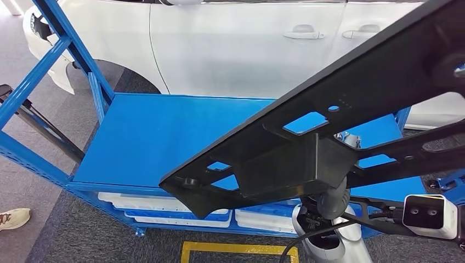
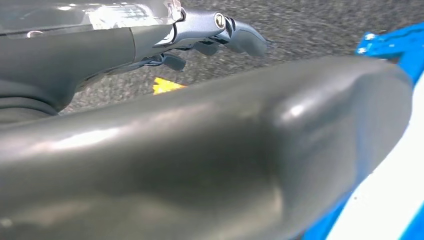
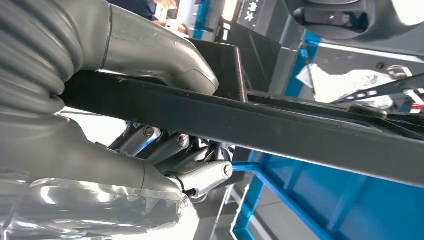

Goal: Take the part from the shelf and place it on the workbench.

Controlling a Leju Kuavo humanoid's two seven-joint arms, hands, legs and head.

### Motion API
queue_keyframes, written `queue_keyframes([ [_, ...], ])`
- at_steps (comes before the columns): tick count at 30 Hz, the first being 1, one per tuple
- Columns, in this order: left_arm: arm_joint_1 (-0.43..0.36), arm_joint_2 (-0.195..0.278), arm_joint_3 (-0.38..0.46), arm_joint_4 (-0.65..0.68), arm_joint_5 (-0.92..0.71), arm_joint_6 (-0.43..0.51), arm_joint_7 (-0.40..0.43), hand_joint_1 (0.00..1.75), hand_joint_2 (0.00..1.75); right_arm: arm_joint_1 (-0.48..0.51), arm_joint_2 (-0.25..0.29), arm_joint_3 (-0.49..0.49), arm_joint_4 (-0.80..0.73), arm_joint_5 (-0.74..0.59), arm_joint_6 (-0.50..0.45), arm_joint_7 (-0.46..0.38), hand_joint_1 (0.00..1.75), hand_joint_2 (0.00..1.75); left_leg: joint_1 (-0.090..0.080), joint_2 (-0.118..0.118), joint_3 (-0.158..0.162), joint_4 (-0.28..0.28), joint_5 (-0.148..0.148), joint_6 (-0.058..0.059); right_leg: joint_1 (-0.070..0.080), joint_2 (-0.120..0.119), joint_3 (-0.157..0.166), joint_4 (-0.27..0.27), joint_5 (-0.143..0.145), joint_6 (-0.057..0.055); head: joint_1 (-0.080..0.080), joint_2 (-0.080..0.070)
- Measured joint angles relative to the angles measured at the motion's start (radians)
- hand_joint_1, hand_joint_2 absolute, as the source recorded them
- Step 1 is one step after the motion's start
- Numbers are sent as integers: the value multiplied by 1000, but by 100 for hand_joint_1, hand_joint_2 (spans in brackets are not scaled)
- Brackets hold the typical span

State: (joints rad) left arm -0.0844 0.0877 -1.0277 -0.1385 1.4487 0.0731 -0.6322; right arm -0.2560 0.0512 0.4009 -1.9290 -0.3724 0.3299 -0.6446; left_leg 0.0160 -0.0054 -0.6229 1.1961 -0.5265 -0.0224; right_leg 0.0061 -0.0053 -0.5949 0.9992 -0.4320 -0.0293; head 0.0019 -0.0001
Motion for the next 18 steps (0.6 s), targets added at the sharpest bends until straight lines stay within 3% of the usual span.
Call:
queue_keyframes([
  [2, -1, 1, -3, 0, 0, 3, 13, 0, 0, 0, -3, 0, 2, 15, -14, -10, 175, 175, -7, 0, 96, -144, 23, 14, 4, 0, -9, 1, 10, 6, 1, 0],
  [3, -1, 0, -5, 0, 0, 6, 19, 0, 0, 0, -4, 0, 3, 24, -20, -17, 175, 175, -12, 0, 121, -187, 25, 19, 3, -1, -12, 2, 16, 11, 0, 0],
  [6, 2, -1, -12, 1, 0, 12, 33, 0, 0, 4, -7, 0, 6, 36, -19, -26, 175, 175, -15, 1, 121, -215, 39, 29, 0, -1, -17, -1, 31, 28, -2, 0],
  [7, 2, -2, -14, 1, 0, 13, 36, 0, 0, 6, -9, 0, 6, 35, -14, -25, 175, 175, -12, 3, 117, -222, 48, 35, -1, 0, -23, 7, 21, 34, -2, 0],
  [9, 2, -4, -19, 1, 0, 14, 39, 0, 0, 8, -14, 0, 7, 34, 2, -26, 175, 175, -7, 7, 102, -230, 69, 45, -5, 3, -52, 77, -45, 45, 0, 0],
  [11, 3, -5, -22, 1, 0, 14, 41, 0, 0, 10, -20, 0, 8, 30, 20, -33, 175, 175, -7, 7, 77, -228, 86, 48, -11, 4, -95, 211, -130, 56, 2, 0],
  [12, 4, -6, -24, 1, 0, 14, 42, 0, 0, 11, -24, 0, 10, 27, 26, -37, 175, 175, -7, 8, 65, -225, 93, 47, -14, 4, -107, 262, -151, 61, 2, 0],
  [13, 4, -6, -25, 1, 0, 14, 42, 0, 0, 11, -27, 0, 12, 24, 31, -39, 175, 175, -7, 8, 52, -221, 99, 46, -17, 4, -101, 280, -150, 64, 2, 0],
  [14, 5, -7, -27, 1, 0, 14, 43, 0, 0, 10, -29, 0, 13, 22, 34, -40, 175, 175, -6, 8, 41, -216, 105, 43, -19, 4, -76, 257, -133, 66, 2, 0],
  [16, 5, -9, -30, 1, 0, 14, 44, 0, 0, 5, -32, 0, 17, 17, 40, -41, 175, 175, -5, 7, 20, -204, 112, 37, -23, 4, 16, 123, -90, 66, 2, 0],
  [18, 5, -10, -32, 1, 1, 16, 46, 0, 0, 0, -34, 0, 20, 14, 44, -43, 175, 175, -6, 7, 8, -195, 121, 26, -20, 6, 78, 17, -74, 55, 1, 0],
])
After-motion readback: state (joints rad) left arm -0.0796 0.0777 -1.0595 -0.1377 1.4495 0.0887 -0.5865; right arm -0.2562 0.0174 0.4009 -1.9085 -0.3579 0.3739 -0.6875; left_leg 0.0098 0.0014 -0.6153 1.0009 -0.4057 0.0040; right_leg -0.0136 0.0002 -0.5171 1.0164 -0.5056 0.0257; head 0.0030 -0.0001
